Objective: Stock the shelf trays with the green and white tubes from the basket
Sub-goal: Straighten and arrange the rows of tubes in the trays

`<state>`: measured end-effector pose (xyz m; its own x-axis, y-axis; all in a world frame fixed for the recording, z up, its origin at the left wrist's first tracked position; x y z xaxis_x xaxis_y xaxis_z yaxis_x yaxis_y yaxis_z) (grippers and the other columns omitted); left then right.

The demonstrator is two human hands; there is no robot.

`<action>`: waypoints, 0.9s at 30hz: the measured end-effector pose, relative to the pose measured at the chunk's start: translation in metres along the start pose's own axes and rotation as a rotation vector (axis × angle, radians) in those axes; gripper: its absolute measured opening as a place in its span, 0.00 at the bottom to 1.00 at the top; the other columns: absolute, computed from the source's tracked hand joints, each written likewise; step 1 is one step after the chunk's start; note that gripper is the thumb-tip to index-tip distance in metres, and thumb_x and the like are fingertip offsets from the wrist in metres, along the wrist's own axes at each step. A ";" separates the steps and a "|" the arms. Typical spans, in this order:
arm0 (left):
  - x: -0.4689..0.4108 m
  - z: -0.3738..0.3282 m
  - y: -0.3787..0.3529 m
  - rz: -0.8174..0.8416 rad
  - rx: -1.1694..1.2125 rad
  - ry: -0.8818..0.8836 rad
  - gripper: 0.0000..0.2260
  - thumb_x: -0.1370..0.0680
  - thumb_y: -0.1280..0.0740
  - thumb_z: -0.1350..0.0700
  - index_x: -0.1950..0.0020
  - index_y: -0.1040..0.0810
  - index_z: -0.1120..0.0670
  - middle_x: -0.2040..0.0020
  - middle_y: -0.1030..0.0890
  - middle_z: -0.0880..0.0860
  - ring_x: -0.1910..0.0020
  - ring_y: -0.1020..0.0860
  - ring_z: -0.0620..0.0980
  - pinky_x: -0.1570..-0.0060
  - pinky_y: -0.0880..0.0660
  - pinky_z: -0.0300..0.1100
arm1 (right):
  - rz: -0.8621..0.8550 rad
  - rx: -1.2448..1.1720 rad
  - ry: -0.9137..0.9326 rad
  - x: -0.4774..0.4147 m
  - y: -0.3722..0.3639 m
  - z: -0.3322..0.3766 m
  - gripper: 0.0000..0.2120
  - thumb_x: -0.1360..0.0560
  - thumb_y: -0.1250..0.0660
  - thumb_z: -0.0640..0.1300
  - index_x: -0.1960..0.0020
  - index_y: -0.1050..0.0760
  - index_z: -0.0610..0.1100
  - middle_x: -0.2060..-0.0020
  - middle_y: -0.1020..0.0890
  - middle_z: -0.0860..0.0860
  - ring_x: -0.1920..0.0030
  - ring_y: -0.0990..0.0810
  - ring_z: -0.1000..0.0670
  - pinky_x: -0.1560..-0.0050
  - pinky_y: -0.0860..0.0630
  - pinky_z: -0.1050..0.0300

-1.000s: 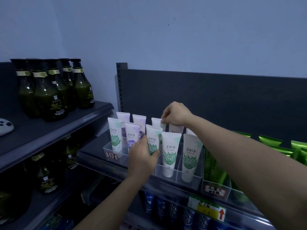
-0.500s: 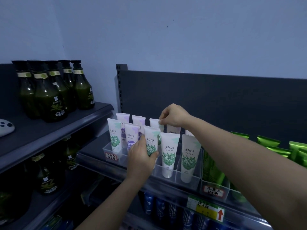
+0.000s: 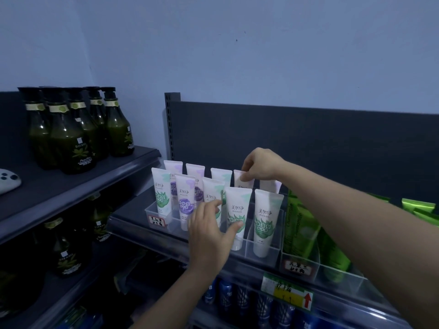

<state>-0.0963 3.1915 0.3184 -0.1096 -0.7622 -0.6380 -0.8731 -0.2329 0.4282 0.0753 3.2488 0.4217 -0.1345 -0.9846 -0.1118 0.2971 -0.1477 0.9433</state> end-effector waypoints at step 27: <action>0.000 -0.005 -0.018 -0.002 -0.112 0.069 0.19 0.33 0.25 0.43 0.46 0.21 0.49 0.56 0.22 0.39 0.51 0.25 0.45 0.50 0.41 0.42 | -0.056 0.029 0.016 0.009 0.003 -0.006 0.06 0.31 0.27 0.43 0.62 0.22 0.53 0.58 0.15 0.53 0.53 0.19 0.50 0.49 0.20 0.51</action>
<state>-0.0785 3.1926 0.3135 -0.0721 -0.8004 -0.5952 -0.8145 -0.2972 0.4983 0.0802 3.2392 0.4217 -0.1345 -0.9763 -0.1695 0.2621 -0.2000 0.9441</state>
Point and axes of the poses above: each hand's wrist, its own x-axis away from the middle knuckle, its own y-axis out of the back of the hand, z = x × y, the point moved 8 cm from there along -x, towards the middle knuckle
